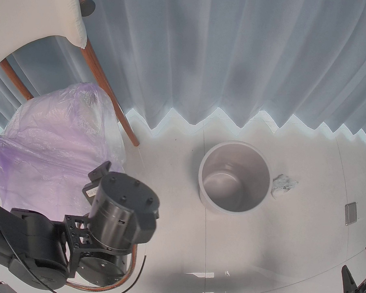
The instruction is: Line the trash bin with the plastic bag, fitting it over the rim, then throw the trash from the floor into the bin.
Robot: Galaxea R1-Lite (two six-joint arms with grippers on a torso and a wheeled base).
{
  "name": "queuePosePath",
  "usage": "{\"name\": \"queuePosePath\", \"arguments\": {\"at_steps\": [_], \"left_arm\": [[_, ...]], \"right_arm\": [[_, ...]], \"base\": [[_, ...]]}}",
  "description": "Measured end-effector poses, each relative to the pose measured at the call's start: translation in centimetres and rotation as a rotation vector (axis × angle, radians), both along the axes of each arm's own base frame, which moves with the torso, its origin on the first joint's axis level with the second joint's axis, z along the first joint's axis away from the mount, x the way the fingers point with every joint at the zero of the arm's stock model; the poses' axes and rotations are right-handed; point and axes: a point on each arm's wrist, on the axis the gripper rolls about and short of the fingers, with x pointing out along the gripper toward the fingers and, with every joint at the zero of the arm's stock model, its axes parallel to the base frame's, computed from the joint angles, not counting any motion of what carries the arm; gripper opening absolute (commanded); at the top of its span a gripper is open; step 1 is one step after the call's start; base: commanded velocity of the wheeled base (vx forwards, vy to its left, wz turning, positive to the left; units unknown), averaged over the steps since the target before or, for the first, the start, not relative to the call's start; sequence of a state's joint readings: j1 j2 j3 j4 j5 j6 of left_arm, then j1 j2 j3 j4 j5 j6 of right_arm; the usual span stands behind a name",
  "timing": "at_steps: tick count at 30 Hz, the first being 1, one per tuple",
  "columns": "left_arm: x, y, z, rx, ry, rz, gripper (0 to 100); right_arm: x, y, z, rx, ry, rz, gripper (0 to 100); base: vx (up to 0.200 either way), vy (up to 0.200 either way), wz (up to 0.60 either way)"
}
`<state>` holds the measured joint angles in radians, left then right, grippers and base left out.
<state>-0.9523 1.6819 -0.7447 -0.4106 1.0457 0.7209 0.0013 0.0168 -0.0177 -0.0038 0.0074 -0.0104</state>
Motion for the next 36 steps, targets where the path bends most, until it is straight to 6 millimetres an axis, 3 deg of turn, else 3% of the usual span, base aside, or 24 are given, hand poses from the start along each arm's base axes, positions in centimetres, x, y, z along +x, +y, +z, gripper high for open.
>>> {"name": "queuePosePath", "arguments": {"at_steps": [6, 7, 22, 29, 36], "left_arm": [[0.1, 1.9, -0.6, -0.083, -0.004, 0.077, 100], [0.1, 2.1, -0.6, -0.092, -0.005, 0.083, 0], [-0.1, 3.1, -0.6, -0.159, 0.048, 0.008, 0], [-1.7, 3.8, 2.2, -0.251, -0.003, -0.063, 0], [-4.3, 6.0, 6.1, -0.417, -0.106, -0.108, 0]], "right_arm": [[0.0, 0.0, 0.0, 0.000, 0.000, 0.001, 100], [0.0, 0.0, 0.0, 0.000, 0.000, 0.001, 100], [0.0, 0.0, 0.0, 0.000, 0.000, 0.007, 100], [0.0, 0.0, 0.0, 0.000, 0.000, 0.008, 100], [0.0, 0.0, 0.0, 0.000, 0.000, 0.008, 100]], "base": [[0.000, 0.000, 0.00], [0.000, 0.000, 0.00], [0.000, 0.000, 0.00], [0.000, 0.000, 0.00], [0.000, 0.000, 0.00]]}}
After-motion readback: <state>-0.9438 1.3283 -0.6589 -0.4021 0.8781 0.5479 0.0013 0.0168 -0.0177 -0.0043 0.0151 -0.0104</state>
